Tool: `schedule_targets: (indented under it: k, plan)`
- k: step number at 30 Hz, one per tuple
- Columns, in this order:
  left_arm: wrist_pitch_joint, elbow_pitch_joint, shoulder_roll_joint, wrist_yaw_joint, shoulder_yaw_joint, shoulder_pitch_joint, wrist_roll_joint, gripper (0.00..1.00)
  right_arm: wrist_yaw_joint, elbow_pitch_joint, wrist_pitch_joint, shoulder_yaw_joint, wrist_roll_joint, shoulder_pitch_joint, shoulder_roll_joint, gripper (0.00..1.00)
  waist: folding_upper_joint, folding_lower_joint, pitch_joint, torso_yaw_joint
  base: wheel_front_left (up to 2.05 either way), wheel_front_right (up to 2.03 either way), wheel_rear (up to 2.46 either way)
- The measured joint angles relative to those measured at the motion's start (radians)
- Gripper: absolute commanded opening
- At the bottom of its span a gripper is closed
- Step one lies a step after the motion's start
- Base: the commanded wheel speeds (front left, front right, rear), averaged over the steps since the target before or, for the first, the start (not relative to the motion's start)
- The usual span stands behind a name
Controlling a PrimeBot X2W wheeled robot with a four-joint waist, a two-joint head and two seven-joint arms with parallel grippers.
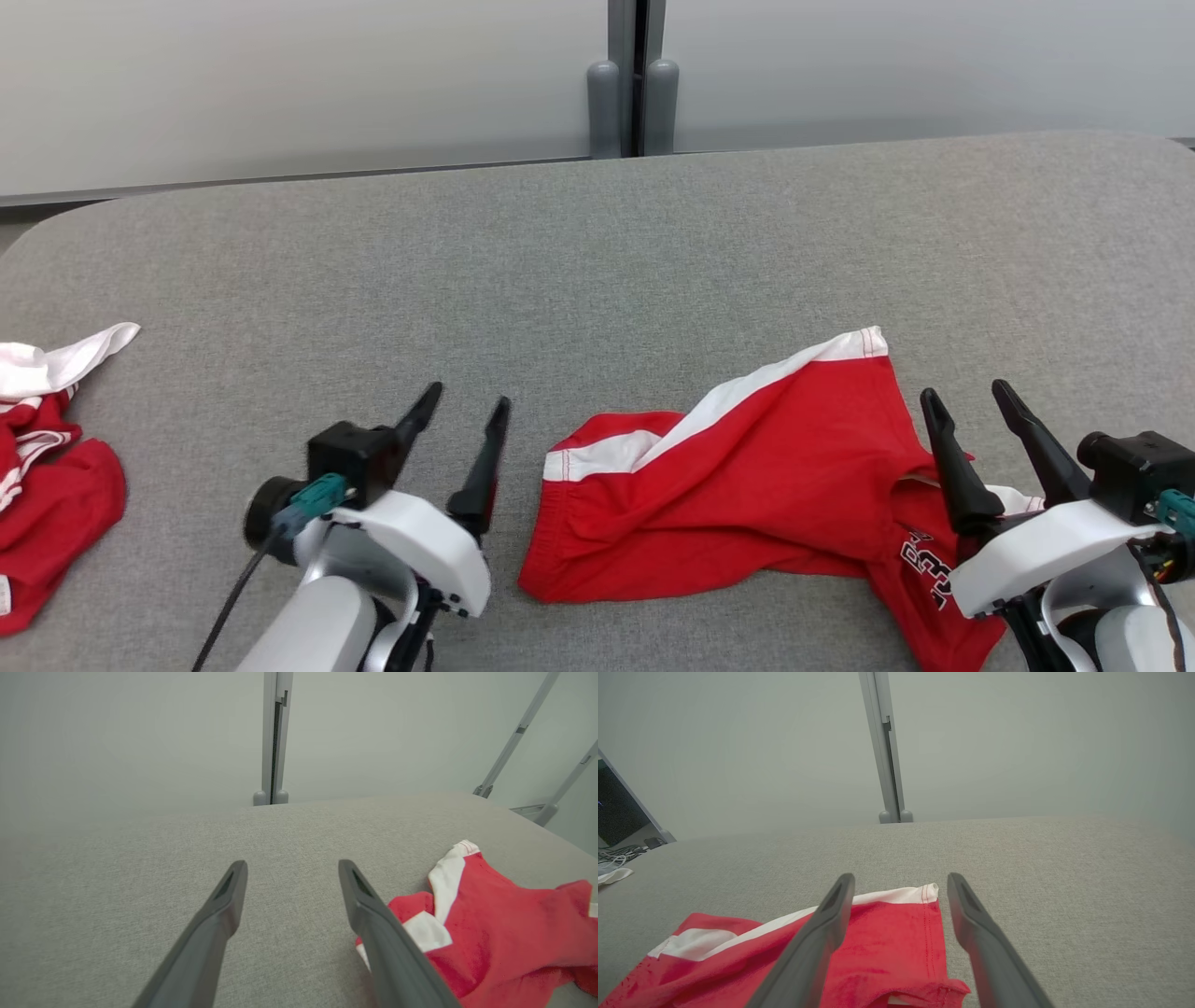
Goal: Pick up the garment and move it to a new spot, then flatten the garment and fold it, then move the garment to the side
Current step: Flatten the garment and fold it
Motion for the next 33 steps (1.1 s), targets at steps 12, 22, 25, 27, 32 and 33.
schedule_targets:
  k: [12, 22, 25, 27, 32, 33]
  plan:
    - [0.182, 0.195, -0.099, -0.092, -0.118, -0.081, -0.046, 1.00, 0.000, 0.013, -0.005, 0.012, 0.011, -0.013, 0.001, 1.00, 0.0000, 0.0000, 0.028, -0.040, 0.00, 0.00, 0.00]
    - [0.182, 0.226, -0.105, -0.114, -0.123, -0.104, -0.067, 0.00, 0.000, 0.023, -0.014, 0.002, 0.016, -0.018, 0.002, 1.00, 0.0000, 0.0000, 0.042, -0.043, 0.00, 0.00, 0.00]
    - [0.175, 0.225, -0.104, -0.114, -0.127, -0.107, -0.063, 0.00, 0.000, 0.028, -0.020, -0.005, 0.019, -0.031, -0.002, 1.00, 0.0000, 0.0000, 0.048, -0.038, 0.00, 0.00, 0.00]
    - [0.170, 0.221, -0.104, -0.112, -0.129, -0.115, -0.061, 0.00, 0.000, 0.031, -0.021, -0.012, 0.021, -0.044, -0.012, 1.00, 0.0000, 0.0000, 0.055, -0.032, 0.00, 0.00, 0.00]
    - [0.153, 0.202, -0.112, -0.105, -0.136, -0.153, -0.044, 0.00, 0.000, 0.032, -0.021, -0.027, 0.030, -0.097, -0.045, 1.00, 0.0000, 0.0000, 0.097, -0.010, 0.00, 0.00, 0.00]
    - [0.150, 0.198, -0.114, -0.105, -0.138, -0.164, -0.041, 0.00, 0.000, 0.035, -0.020, -0.026, 0.031, -0.112, -0.055, 1.00, 0.0000, 0.0000, 0.108, -0.004, 0.00, 0.00, 0.00]
